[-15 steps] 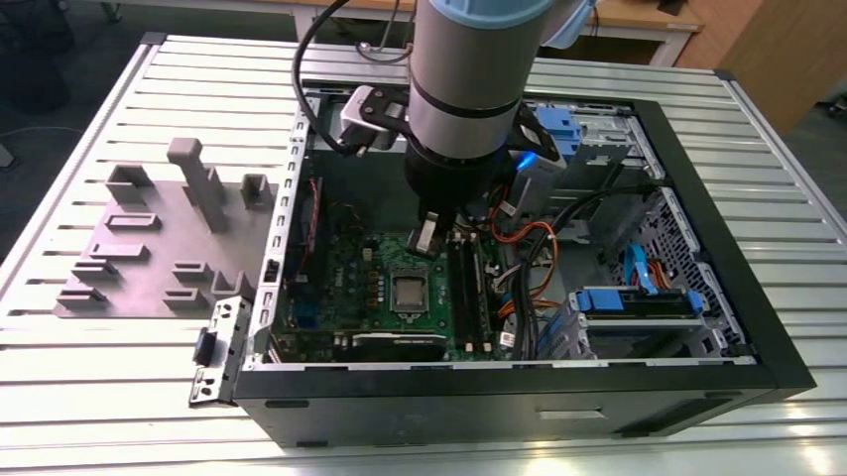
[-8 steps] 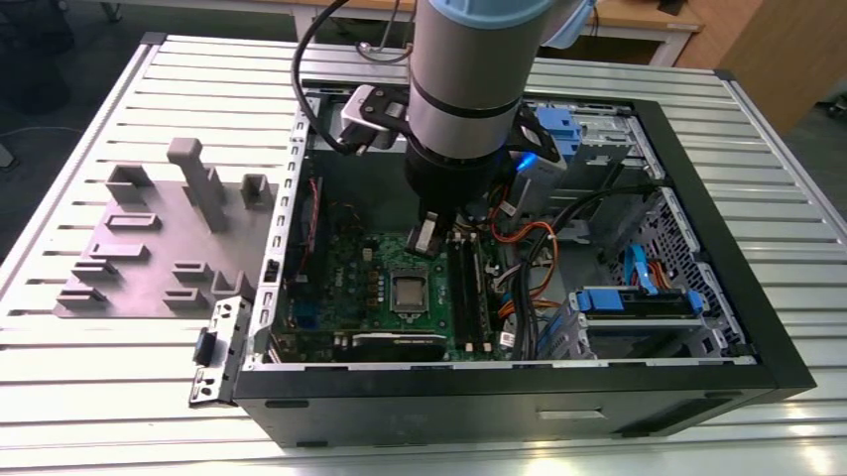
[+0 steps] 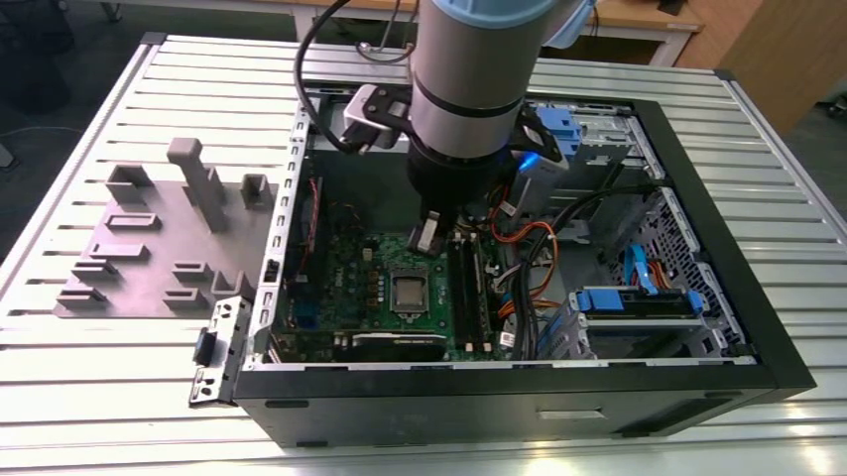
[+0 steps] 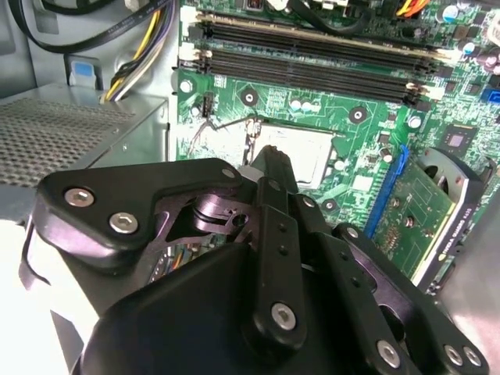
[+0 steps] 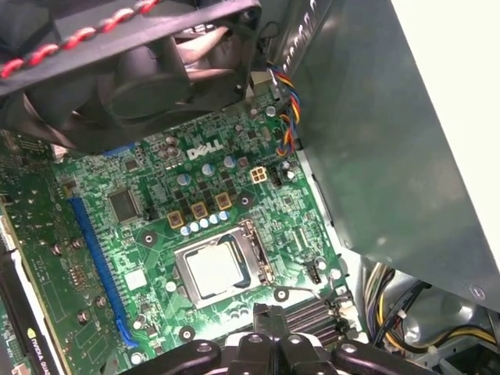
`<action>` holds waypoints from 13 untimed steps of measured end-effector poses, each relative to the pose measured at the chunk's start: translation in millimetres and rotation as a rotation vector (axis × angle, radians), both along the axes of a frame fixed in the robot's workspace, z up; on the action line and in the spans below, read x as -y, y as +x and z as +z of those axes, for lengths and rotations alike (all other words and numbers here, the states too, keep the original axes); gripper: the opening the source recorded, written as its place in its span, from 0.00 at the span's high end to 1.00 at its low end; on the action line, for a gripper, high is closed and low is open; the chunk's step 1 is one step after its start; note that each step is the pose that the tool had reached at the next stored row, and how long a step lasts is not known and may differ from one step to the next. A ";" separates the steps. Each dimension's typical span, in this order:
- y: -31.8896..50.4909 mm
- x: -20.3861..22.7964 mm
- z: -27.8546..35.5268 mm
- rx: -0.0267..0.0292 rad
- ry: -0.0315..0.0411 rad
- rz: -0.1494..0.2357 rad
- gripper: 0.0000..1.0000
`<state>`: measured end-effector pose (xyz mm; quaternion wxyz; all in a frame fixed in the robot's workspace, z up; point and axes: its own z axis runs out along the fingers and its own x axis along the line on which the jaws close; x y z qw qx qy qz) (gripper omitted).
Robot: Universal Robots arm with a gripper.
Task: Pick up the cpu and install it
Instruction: 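Install the first cpu locking lever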
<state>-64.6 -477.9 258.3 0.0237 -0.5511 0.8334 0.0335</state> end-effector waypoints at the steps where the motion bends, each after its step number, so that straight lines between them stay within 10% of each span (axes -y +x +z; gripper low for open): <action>1: 1.0 -0.5 -0.1 0.0000 0.0000 -0.004 0.89; 13: 3.6 -3.1 -0.8 0.0000 0.0001 -0.019 0.89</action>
